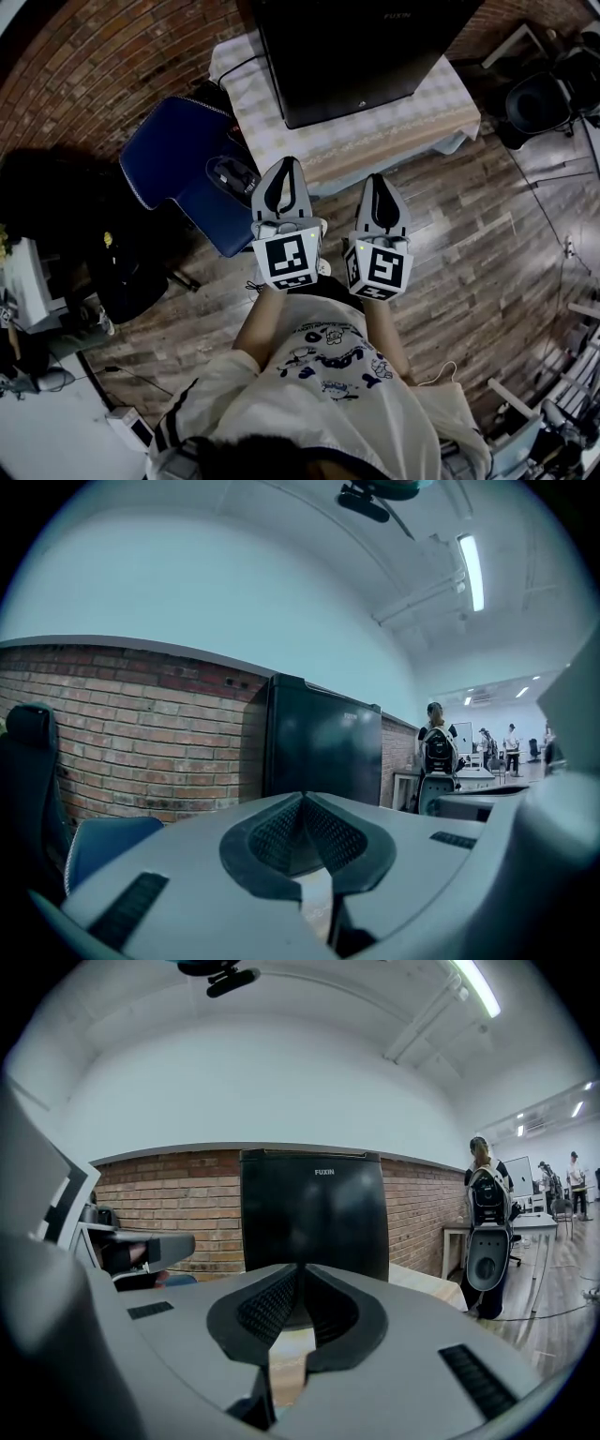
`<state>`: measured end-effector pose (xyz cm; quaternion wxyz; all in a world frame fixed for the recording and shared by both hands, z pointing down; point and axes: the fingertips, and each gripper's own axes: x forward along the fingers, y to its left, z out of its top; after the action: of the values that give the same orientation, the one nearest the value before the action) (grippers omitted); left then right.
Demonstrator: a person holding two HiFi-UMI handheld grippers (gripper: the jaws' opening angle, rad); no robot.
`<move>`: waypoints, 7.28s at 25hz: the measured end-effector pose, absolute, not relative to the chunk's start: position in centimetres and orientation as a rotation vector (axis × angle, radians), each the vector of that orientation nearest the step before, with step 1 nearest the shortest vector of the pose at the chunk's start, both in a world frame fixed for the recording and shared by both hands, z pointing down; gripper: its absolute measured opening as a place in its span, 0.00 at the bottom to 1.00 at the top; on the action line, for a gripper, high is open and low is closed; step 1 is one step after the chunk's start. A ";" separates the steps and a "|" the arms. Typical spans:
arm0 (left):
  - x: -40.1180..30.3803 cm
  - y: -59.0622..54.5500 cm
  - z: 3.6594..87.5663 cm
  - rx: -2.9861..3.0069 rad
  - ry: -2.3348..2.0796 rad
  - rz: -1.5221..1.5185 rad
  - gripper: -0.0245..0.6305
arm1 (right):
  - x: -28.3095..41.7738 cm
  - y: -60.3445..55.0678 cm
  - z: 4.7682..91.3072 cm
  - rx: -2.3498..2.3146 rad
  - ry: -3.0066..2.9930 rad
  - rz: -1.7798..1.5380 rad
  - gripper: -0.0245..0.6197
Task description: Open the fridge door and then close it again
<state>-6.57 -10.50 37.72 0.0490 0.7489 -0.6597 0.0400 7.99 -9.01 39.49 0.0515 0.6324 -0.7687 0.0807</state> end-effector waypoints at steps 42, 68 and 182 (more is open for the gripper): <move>-9.6 -28.0 41.6 2.393 -1.715 0.145 0.36 | 3.3 -25.1 42.0 1.826 -2.301 0.253 0.10; -8.7 -29.1 41.4 2.559 -1.577 0.149 0.38 | 2.6 -26.4 43.3 1.831 -2.269 0.275 0.10; 4.5 -11.7 40.8 2.616 -1.568 0.194 0.25 | 16.4 -13.9 41.4 1.789 -2.365 0.252 0.11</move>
<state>4.49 -11.72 40.78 0.0428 0.8552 -0.5126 0.0636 16.35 -13.87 41.37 0.0824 0.5991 -0.7919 0.0845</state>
